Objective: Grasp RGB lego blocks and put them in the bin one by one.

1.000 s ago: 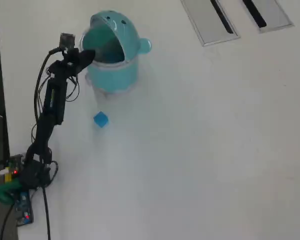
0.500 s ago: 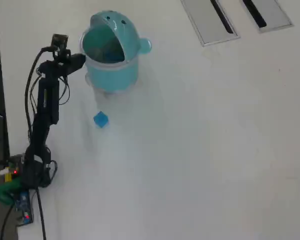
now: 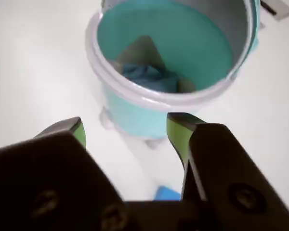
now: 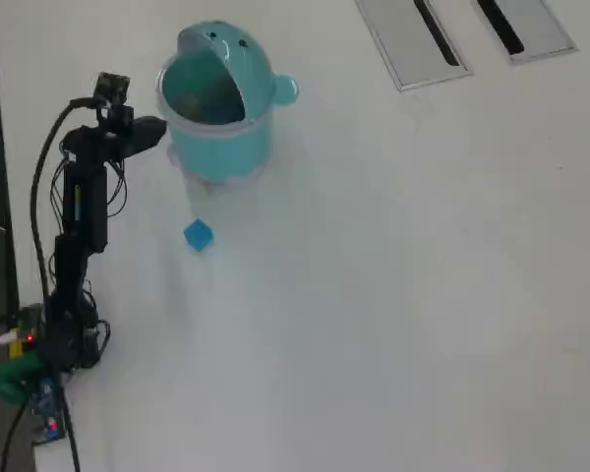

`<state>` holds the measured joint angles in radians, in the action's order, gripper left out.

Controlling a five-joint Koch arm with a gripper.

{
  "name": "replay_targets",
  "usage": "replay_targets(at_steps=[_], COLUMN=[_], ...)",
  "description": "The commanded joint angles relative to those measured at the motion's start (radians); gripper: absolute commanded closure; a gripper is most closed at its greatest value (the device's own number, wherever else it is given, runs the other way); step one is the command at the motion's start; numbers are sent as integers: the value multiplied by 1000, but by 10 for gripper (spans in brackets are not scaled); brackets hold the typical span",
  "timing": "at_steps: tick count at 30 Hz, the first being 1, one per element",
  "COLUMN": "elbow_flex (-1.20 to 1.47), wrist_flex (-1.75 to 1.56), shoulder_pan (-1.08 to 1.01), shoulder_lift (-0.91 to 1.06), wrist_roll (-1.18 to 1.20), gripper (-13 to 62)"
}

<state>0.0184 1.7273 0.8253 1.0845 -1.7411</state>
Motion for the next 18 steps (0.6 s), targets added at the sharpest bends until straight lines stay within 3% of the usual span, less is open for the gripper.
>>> replay_targets(at_steps=[1, 18], elbow_flex=[18, 462], wrist_flex=[5, -21], shoulder_pan=[-5, -92], shoulder_lift=[86, 222], wrist_roll=[5, -9], gripper=[179, 182])
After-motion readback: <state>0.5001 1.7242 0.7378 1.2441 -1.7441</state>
